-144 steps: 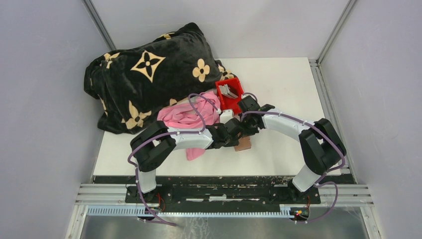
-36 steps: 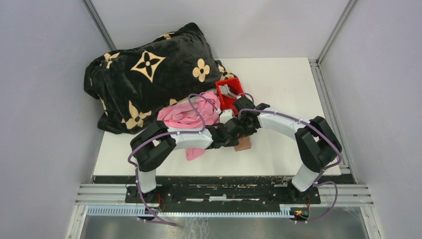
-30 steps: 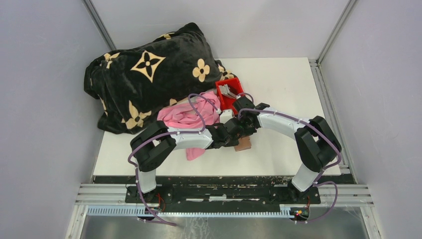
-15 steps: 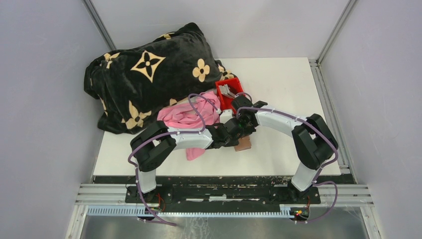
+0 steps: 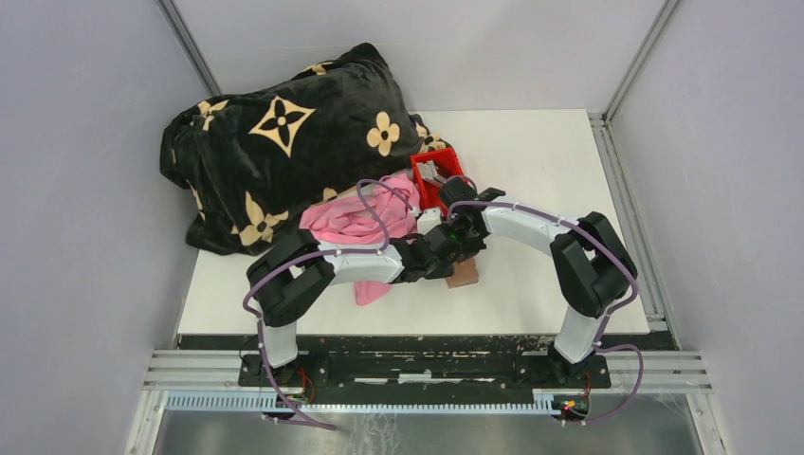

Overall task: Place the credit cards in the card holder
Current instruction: Close the card holder at the center of the board.

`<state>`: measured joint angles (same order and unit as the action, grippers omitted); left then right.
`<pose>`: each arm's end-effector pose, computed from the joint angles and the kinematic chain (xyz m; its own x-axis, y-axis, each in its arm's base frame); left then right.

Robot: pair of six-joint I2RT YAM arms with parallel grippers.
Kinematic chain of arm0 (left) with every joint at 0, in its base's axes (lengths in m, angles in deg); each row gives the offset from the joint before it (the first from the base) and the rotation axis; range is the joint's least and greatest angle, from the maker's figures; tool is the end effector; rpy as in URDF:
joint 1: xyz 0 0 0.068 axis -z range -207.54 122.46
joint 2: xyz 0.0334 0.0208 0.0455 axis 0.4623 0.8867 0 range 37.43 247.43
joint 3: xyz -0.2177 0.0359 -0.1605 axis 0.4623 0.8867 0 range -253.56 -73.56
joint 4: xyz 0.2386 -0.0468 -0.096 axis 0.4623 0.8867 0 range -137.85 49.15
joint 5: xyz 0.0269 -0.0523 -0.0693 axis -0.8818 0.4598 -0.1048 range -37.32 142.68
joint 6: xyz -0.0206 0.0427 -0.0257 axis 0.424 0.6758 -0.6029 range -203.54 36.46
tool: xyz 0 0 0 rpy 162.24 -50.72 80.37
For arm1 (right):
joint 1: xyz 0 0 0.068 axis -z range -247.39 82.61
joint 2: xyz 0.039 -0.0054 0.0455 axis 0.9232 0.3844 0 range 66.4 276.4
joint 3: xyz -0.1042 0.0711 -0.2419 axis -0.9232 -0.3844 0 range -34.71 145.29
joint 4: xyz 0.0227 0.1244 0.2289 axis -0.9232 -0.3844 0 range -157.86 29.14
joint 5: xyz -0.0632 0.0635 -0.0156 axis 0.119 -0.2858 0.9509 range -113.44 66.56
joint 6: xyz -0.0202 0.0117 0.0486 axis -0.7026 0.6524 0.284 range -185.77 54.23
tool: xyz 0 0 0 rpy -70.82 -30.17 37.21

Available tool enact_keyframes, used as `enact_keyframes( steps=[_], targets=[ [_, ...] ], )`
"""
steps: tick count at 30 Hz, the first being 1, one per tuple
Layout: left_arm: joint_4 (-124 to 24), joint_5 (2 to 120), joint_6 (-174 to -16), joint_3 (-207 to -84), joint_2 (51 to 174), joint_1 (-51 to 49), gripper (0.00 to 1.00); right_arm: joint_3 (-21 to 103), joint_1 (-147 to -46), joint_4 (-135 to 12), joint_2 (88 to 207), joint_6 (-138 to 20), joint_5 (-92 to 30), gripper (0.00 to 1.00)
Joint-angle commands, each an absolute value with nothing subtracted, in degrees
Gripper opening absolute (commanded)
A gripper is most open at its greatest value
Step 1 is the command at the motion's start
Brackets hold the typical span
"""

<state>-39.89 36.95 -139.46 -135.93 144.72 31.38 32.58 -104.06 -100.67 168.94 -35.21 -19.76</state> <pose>0.2042 -0.3201 0.1488 -0.8435 -0.1449 -0.5173 0.0736 0.9226 -0.3786 0.2744 0.2013 0.1729 -0.9636 -0.0848 -0.2536 -0.1076 0.9912 0.0775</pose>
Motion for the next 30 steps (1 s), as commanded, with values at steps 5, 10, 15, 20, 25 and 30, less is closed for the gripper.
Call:
enact_keyframes(
  steps=[5,10,15,20,25,30],
  targets=[
    [-43.61,38.87,-137.69,-132.42,149.93,31.96,0.34,31.69,-105.76,-95.96,177.77,-34.47,-24.15,0.04],
    [-43.44,38.37,-137.30,-132.32,149.22,31.94,0.35,32.06,-105.71,-96.34,176.99,-35.23,-23.45,0.10],
    [-40.95,36.17,-135.76,-134.01,147.30,31.95,0.41,35.10,-105.72,-98.27,174.68,-36.45,-21.68,0.30],
    [-38.28,33.71,-134.82,-136.44,145.14,31.88,0.47,37.39,-105.61,-98.76,172.64,-36.66,-20.91,0.36],
    [-35.86,31.18,-133.94,-139.59,142.23,31.92,0.52,38.98,-104.97,-98.06,169.47,-36.81,-20.73,0.41],
    [-32.89,28.47,-133.23,-142.46,138.68,31.93,0.53,43.19,-103.51,-97.49,166.88,-37.75,-22.44,0.46]
  ],
)
